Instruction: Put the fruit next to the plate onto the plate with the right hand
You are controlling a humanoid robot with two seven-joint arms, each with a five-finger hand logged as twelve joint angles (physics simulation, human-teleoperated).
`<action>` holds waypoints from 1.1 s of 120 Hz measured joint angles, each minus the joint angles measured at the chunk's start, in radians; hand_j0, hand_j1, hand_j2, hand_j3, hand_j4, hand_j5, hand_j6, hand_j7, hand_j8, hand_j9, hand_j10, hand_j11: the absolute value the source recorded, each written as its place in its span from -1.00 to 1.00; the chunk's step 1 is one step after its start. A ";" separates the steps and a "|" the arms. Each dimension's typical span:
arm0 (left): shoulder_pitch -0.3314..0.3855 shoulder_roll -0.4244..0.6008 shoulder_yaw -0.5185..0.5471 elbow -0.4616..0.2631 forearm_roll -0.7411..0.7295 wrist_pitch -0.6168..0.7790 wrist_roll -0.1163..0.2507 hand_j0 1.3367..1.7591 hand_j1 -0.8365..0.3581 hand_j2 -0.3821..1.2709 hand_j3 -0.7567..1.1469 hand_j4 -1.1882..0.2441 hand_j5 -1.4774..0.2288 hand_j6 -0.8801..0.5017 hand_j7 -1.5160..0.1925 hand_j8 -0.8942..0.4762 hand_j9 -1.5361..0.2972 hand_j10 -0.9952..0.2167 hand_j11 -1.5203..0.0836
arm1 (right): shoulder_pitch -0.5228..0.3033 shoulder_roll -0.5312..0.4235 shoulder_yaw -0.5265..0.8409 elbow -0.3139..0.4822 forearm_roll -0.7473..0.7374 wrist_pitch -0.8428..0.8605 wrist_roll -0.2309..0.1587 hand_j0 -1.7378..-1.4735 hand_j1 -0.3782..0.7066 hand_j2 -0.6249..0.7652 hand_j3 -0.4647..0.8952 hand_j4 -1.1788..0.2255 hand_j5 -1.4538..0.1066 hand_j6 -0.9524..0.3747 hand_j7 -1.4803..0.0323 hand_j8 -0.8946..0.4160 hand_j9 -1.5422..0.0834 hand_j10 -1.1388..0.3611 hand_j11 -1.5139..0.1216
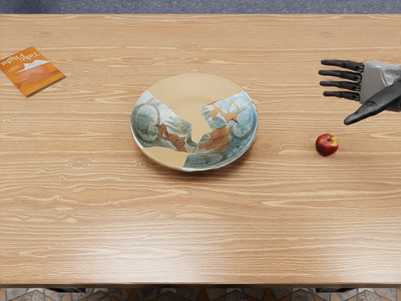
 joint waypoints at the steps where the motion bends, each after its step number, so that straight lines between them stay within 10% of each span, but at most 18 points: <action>1: 0.000 0.000 0.000 0.000 0.000 0.000 0.000 0.52 0.52 -0.48 -0.21 0.33 0.38 -0.06 0.42 -0.04 0.34 0.26 0.52 | 0.000 0.001 0.000 0.000 0.000 0.000 -0.001 -0.40 -0.83 -0.11 -0.32 0.60 0.77 0.35 0.86 0.28 0.81 0.45 0.76; 26: 0.000 0.000 0.000 0.000 0.000 0.000 0.000 0.52 0.52 -0.48 -0.21 0.33 0.38 -0.06 0.42 -0.04 0.34 0.26 0.52 | 0.022 0.011 0.006 0.017 -0.027 0.000 -0.044 -0.40 -0.83 -0.11 -0.32 0.60 0.77 0.35 0.86 0.28 0.81 0.45 0.76; 52: 0.000 0.000 0.000 0.000 0.000 0.000 0.000 0.52 0.52 -0.48 -0.21 0.33 0.38 -0.06 0.42 -0.04 0.34 0.26 0.52 | 0.087 0.003 0.009 0.183 -0.422 -0.098 -0.057 -0.40 -0.85 -0.11 -0.32 0.62 0.79 0.37 0.88 0.30 0.83 0.46 0.78; 83: 0.000 0.000 0.000 0.000 0.000 0.000 0.000 0.52 0.52 -0.48 -0.21 0.33 0.38 -0.06 0.42 -0.04 0.34 0.26 0.52 | 0.071 0.041 -0.049 0.317 -0.738 -0.496 -0.232 -0.40 -0.82 -0.11 -0.32 0.59 0.77 0.34 0.86 0.27 0.81 0.44 0.76; 132: 0.000 0.000 0.000 0.000 0.000 0.000 0.000 0.52 0.52 -0.48 -0.21 0.33 0.38 -0.06 0.42 -0.04 0.34 0.26 0.52 | -0.046 0.165 -0.202 0.290 -1.057 -0.932 -0.255 -0.40 -0.64 -0.14 -0.32 0.47 0.62 0.21 0.71 0.14 0.67 0.32 0.62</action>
